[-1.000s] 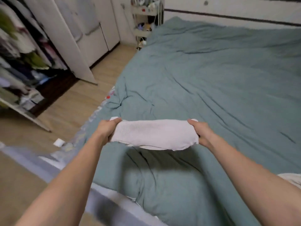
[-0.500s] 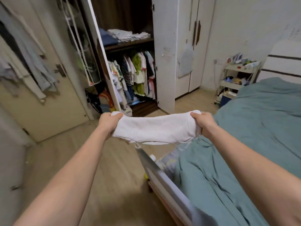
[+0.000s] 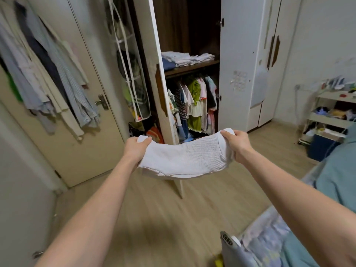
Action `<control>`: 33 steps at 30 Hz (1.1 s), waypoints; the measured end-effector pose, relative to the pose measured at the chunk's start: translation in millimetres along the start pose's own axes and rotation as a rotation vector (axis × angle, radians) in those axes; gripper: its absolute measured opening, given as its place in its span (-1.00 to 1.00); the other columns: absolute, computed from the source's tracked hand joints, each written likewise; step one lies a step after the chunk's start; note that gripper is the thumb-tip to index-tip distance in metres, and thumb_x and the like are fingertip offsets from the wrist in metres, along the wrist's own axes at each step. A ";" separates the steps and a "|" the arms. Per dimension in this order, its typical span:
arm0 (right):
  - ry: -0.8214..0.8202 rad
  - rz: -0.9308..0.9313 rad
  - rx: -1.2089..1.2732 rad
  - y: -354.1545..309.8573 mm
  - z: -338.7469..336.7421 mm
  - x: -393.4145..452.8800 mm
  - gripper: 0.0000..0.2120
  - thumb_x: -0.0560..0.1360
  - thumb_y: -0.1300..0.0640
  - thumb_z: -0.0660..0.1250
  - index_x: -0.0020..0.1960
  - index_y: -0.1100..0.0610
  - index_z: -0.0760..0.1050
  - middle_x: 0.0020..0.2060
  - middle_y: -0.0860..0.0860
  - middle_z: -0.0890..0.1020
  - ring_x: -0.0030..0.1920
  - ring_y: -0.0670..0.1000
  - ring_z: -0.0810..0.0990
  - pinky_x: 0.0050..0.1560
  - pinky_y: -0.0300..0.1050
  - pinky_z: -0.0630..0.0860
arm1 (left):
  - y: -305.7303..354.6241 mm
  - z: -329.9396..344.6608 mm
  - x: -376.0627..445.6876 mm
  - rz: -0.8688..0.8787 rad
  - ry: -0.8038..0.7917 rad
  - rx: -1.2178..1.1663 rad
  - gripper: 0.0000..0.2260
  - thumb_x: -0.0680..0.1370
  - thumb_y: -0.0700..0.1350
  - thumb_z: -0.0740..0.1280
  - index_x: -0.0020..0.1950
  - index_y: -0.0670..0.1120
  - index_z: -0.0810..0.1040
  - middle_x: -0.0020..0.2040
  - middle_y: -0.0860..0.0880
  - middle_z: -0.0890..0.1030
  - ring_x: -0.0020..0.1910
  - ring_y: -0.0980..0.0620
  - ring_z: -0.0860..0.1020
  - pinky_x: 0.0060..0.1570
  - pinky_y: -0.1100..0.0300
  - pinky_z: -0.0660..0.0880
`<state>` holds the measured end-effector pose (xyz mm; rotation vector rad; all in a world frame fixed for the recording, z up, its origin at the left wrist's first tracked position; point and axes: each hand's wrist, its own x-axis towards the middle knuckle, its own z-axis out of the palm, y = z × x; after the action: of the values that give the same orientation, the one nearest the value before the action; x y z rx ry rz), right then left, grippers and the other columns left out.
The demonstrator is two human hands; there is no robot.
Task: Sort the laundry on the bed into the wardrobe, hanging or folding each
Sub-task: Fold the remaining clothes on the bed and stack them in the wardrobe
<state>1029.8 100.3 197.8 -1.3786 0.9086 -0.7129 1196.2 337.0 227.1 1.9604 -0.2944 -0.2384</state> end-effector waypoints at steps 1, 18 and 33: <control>0.001 0.003 0.003 -6.0 12.2 21.6 -0.73 0.49 0.06 0.38 0.08 0.22 0.59 -0.06 0.14 0.64 -0.08 0.12 0.60 -0.03 -0.02 0.54 | 6.3 6.7 25.2 0.007 0.000 0.008 -0.71 0.54 0.01 0.37 0.05 -0.21 0.53 -0.03 -0.20 0.62 -0.05 -0.18 0.61 -0.06 0.01 0.54; 0.245 -0.011 -0.004 -97.6 86.9 385.5 -0.84 0.51 0.14 0.35 0.04 0.20 0.52 -0.15 0.14 0.57 -0.17 0.11 0.53 -0.26 -0.15 0.45 | 146.2 240.9 408.8 0.229 -0.294 0.015 -0.69 0.58 -0.02 0.30 0.11 -0.27 0.51 0.04 -0.30 0.56 -0.05 -0.20 0.53 -0.14 0.10 0.39; 0.043 -0.264 0.097 -234.0 148.1 761.5 -0.76 0.56 0.10 0.29 0.20 0.11 0.42 -0.11 0.06 0.59 -0.08 0.09 0.61 0.02 0.07 0.58 | 325.5 420.6 722.6 0.245 -0.120 -0.236 -0.63 0.50 -0.04 0.38 0.22 -0.21 0.51 0.16 -0.14 0.59 0.11 -0.18 0.57 0.20 -0.05 0.50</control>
<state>1555.2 -501.4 333.8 -1.4152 0.7217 -0.9782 1724.8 -379.4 338.2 1.6619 -0.5557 -0.2211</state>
